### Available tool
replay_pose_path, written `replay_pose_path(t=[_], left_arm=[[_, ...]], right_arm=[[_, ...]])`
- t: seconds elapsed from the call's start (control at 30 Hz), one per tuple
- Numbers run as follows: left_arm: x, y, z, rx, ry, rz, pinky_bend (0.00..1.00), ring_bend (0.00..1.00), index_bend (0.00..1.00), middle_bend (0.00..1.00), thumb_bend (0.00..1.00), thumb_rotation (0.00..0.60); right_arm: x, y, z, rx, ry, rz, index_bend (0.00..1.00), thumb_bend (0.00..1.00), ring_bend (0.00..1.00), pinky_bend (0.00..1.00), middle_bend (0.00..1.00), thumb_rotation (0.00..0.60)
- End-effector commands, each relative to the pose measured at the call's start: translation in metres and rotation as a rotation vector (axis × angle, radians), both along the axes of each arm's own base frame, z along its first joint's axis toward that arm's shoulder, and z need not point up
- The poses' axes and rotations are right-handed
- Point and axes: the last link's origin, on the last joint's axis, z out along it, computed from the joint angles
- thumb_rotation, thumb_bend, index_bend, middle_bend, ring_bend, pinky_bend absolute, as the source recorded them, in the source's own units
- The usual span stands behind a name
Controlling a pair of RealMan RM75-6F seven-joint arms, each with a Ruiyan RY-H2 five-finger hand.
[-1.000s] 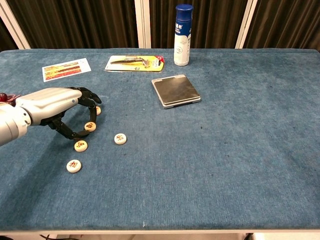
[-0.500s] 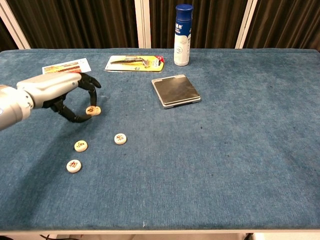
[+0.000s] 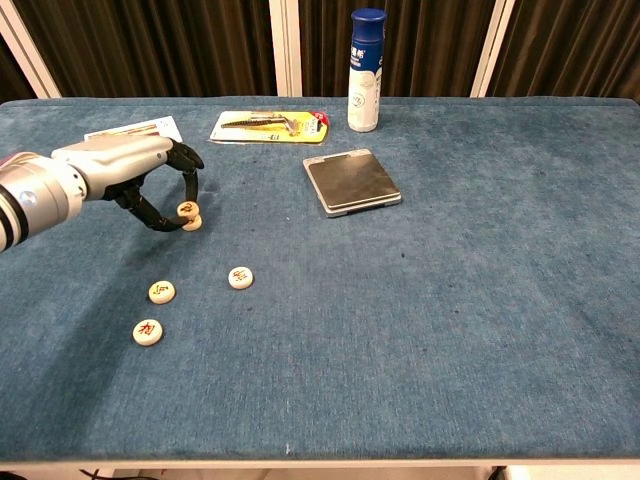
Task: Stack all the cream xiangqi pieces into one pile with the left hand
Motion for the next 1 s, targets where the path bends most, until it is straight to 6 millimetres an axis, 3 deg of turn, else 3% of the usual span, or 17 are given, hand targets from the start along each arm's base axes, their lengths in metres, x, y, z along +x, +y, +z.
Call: replay_pose_path(t=[0.03,1.0], left_arm=[[0.0002,0.0002,-0.0004,0.000,0.000,0.002,0.00,0.00,0.52,0.13,0.38,0.600],[-0.0023,0.0014,-0.0018,-0.008,0.023,0.016,0.00,0.00,0.43,0.11,0.36,0.600]], right_arm=[[-0.0002,-0.0003,-0.0004,0.001,-0.002,0.000,0.00,0.10,0.00,0.07,0.00,0.600],[-0.0028,0.0005,0.0009,-0.008,-0.006,-0.005,0.00,0.10,0.00,0.07,0.00,0.600]])
